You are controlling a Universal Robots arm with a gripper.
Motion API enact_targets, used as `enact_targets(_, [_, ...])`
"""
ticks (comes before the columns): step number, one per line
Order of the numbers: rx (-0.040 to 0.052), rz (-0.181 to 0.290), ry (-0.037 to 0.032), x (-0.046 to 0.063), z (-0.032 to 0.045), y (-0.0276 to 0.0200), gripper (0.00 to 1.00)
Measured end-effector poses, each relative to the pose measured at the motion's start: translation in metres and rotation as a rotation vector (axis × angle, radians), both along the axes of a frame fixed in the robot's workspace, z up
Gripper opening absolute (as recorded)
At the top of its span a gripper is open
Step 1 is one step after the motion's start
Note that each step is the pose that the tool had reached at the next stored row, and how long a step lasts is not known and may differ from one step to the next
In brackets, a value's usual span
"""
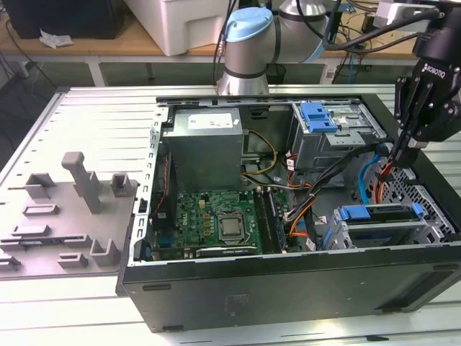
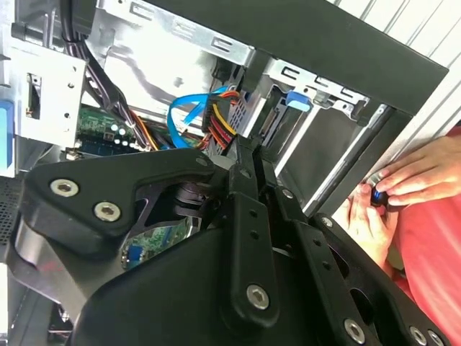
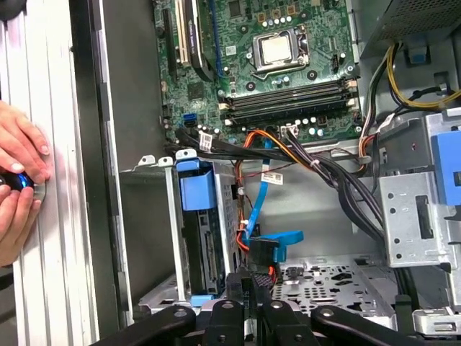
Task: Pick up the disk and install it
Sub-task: 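Insert the first disk wire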
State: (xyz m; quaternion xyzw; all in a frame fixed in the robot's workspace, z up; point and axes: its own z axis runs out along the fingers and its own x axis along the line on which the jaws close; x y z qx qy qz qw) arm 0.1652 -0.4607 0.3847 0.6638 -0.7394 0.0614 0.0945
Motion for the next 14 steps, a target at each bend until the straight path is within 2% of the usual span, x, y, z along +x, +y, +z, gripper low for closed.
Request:
enact_targets(1, [0.0057, 0.0, -0.0042, -0.0025, 0.0, -0.0021, 0.17])
enact_targets(4, [0.0105, 0.003, -0.0092, -0.0057, 0.0, -0.004, 0.17])
enact_targets(9, [0.0106, 0.003, -0.0096, -0.0059, 0.0, -0.0041, 0.17])
enact_targets(14, [0.0109, 0.027, -0.0209, -0.0081, 0.0, -0.0057, 0.17])
